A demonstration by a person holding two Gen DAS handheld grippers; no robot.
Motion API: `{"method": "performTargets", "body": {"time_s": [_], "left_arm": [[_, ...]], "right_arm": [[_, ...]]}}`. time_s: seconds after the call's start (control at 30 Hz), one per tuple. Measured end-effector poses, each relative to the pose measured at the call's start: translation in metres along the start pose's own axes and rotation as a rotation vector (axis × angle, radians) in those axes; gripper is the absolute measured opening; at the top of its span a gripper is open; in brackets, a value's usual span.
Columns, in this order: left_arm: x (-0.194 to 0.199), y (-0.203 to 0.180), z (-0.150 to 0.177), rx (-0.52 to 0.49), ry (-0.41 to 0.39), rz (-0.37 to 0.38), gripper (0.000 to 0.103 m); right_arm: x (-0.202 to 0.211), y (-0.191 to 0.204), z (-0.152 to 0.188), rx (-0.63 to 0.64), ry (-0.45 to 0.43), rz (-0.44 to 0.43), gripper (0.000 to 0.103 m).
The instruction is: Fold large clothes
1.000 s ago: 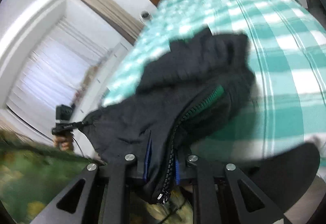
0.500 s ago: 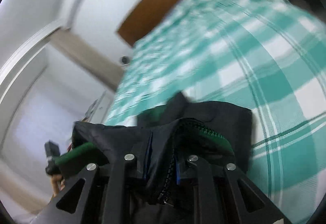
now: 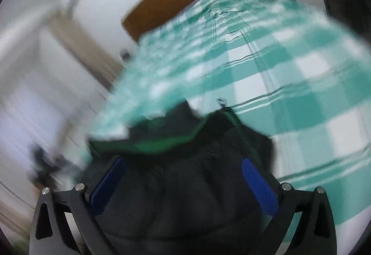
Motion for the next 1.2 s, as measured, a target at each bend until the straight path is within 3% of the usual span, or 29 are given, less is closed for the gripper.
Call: {"method": "performTargets", "body": {"time_s": [0.07, 0.1, 0.13, 0.17, 0.23, 0.27, 0.37, 0.47, 0.53, 0.6, 0.7, 0.77, 0.87, 1.2], "left_arm": [[-0.039, -0.002, 0.011, -0.081, 0.084, -0.121, 0.098], [-0.051, -0.003, 0.015, -0.116, 0.097, -0.161, 0.09], [-0.059, -0.004, 0.019, -0.133, 0.099, -0.175, 0.07], [-0.062, -0.005, 0.021, -0.125, 0.09, -0.181, 0.047], [-0.047, -0.011, 0.018, -0.091, 0.025, -0.206, 0.024], [-0.032, -0.016, 0.014, -0.086, -0.018, -0.191, 0.019], [0.005, -0.029, 0.0, -0.083, -0.135, -0.143, 0.019], [0.008, -0.032, -0.013, -0.072, -0.213, -0.178, 0.021], [-0.017, -0.019, -0.021, -0.041, -0.223, -0.232, 0.026], [-0.053, 0.005, -0.023, 0.034, -0.17, -0.261, 0.028], [-0.092, 0.038, -0.012, 0.107, -0.138, -0.278, 0.053], [-0.097, 0.053, -0.005, 0.159, -0.176, -0.242, 0.061], [-0.103, 0.064, -0.003, 0.181, -0.188, -0.196, 0.064], [-0.112, 0.076, 0.005, 0.201, -0.236, -0.123, 0.065]], "right_arm": [[-0.024, 0.02, 0.008, 0.133, 0.051, 0.095, 0.103], [-0.033, 0.027, 0.012, 0.175, 0.065, 0.136, 0.102], [-0.038, 0.032, 0.016, 0.202, 0.062, 0.172, 0.086], [-0.038, 0.034, 0.018, 0.213, 0.051, 0.2, 0.056], [-0.029, 0.035, 0.016, 0.202, 0.005, 0.27, 0.03], [-0.017, 0.036, 0.012, 0.195, -0.029, 0.276, 0.022], [0.017, 0.043, -0.002, 0.195, -0.137, 0.279, 0.021], [0.026, 0.048, -0.023, 0.176, -0.228, 0.303, 0.021], [0.003, 0.043, -0.035, 0.127, -0.214, 0.319, 0.021], [-0.035, 0.033, -0.036, 0.091, -0.137, 0.334, 0.023], [-0.089, 0.008, -0.018, 0.006, -0.033, 0.336, 0.042], [-0.097, -0.005, -0.01, -0.058, -0.061, 0.278, 0.048], [-0.105, -0.018, -0.002, -0.117, -0.084, 0.225, 0.05], [-0.118, -0.023, 0.008, -0.151, -0.14, 0.177, 0.05]]}}
Point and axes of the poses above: each gripper's, at about its wrist camera, not at the fingertips, and x roughly against the way its jaws point, y to its left, z to its underside, the point moved 1 cm from there along -x, roughly the way its jaws point, and after that the axes turned 12 degrees about z, right-handed, at the moved point
